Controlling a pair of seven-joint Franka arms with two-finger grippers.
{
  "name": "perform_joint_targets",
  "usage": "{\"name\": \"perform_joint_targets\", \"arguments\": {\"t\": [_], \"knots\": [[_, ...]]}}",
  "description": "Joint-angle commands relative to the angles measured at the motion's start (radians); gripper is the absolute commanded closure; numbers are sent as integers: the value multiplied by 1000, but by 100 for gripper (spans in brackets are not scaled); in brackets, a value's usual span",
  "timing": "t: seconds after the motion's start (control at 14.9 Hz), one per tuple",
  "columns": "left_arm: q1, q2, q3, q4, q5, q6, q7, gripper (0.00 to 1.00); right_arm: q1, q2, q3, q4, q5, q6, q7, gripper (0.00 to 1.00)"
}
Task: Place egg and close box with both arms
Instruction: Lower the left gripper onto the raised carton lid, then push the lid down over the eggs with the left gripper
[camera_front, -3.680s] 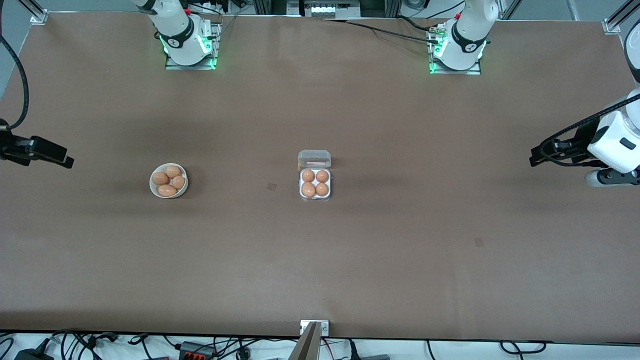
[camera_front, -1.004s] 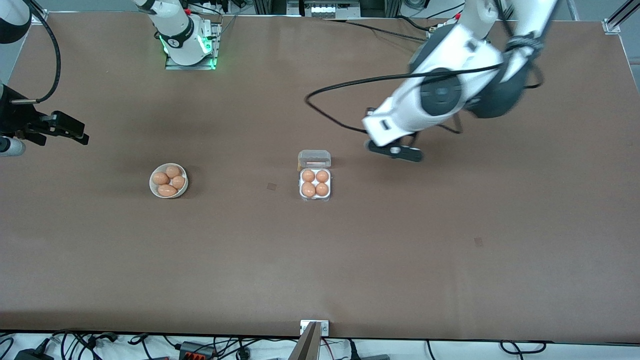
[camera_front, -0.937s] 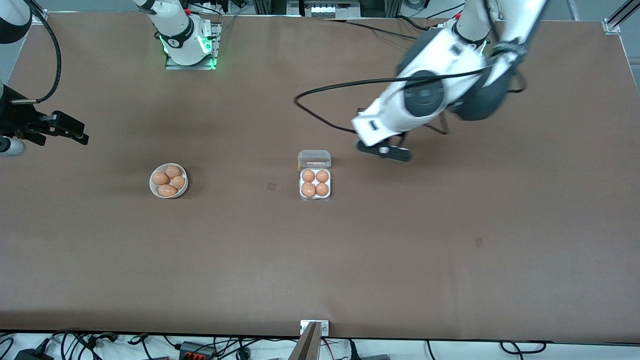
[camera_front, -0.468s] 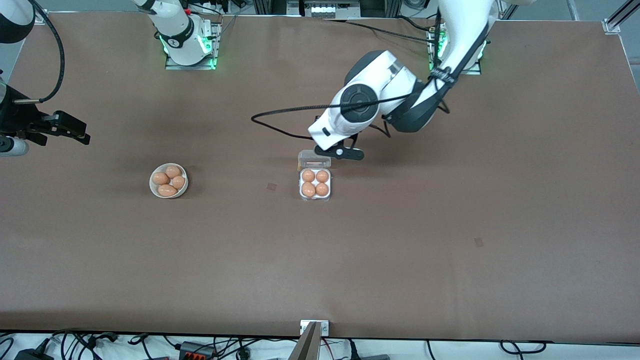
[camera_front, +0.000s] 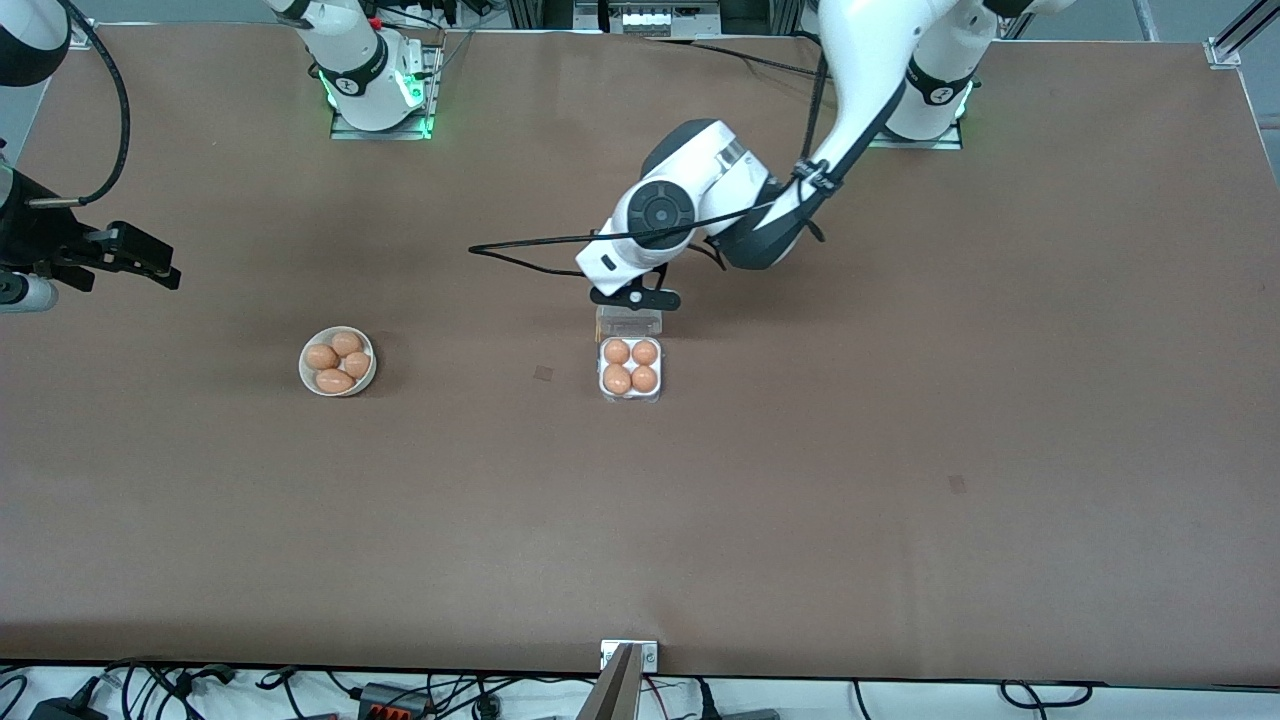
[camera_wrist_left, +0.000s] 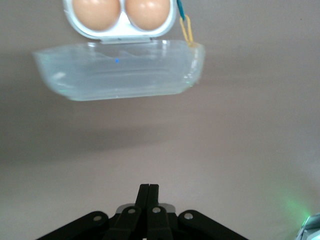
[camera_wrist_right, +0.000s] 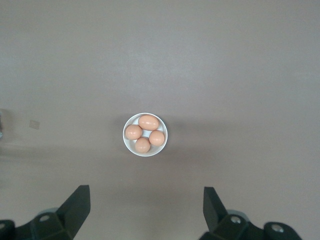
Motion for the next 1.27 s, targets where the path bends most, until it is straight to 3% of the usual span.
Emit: {"name": "perform_joint_targets", "arguments": {"t": [0.0,0.2,0.33,0.6,0.8,1.2], "knots": [[-24,26,16,20,-1,43,-20,99,-16,-18,15,-7,-12,1,-3,0],[-13,24,21,26,82,45,-40,99,-16,-18,17,-7,-14,0,-3,0],[-32,55,85,91,109,56,-51,99,-14,-18,17,-7,-12,1,-3,0],[-38,99,114,197,214,111,-45,99,-14,-18,18,-7,-12,6,-3,0],[-27,137,116,210,220,288,-39,100,-14,-18,18,-7,-12,3,-3,0],[-32,216,126,230,228,315,15,99,-14,-18,18,-7,-12,1,-3,0]]}}
